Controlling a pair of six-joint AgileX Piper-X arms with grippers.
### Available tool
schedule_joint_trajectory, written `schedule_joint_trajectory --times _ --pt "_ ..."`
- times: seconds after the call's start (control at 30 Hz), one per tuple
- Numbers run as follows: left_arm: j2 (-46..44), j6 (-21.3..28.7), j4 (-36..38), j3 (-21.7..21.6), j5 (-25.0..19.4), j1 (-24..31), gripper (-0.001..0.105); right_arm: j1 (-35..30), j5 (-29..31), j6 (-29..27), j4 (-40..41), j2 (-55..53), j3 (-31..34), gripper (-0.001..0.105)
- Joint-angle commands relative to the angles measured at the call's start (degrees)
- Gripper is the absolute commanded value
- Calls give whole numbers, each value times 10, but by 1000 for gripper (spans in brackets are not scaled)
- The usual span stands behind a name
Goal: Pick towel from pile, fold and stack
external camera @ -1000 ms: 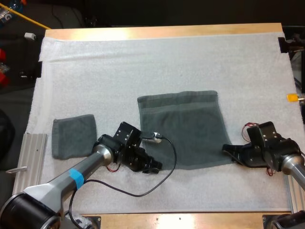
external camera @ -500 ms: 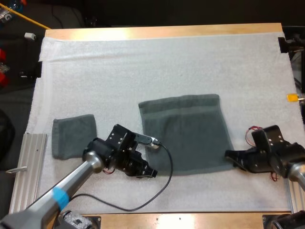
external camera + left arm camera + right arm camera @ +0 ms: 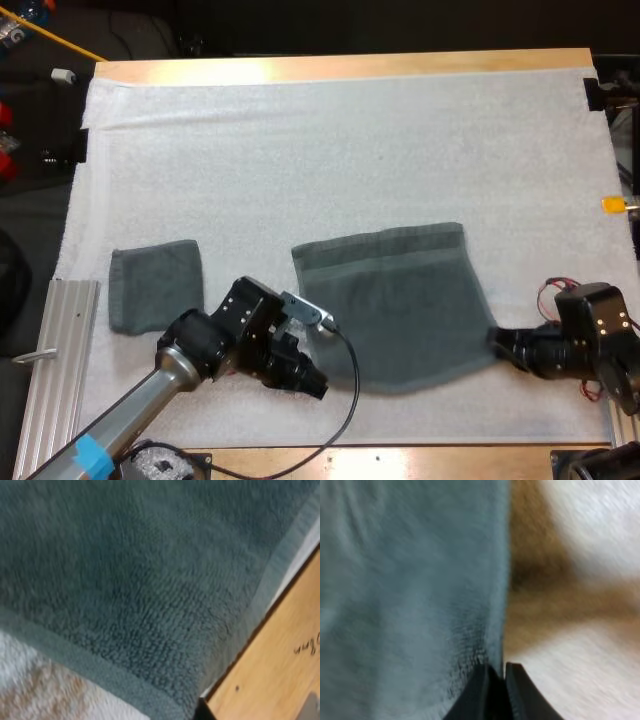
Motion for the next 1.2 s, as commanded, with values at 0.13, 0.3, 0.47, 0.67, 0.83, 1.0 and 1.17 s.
schedule_joint_trajectory --times 0.13,0.3,0.47,0.67,0.83,1.0,1.17 --pt "36 -40 -90 0 62 57 0 -2 -12 88 -136 21 0 0" --pt "92 -77 -160 0 121 122 0 -2 -19 155 -233 85 0 0" --pt "149 -104 -214 0 152 174 0 -4 -13 208 -319 167 0 0" --pt "194 -136 -283 0 157 215 0 -3 -5 285 -426 240 0 0" --pt "208 -180 -362 0 158 229 0 -3 12 308 -479 283 0 0" --pt "218 -203 -404 -2 158 229 0 -3 44 307 -516 287 0 0" --pt "227 -203 -404 -10 148 229 0 -3 59 322 -518 287 0 0"
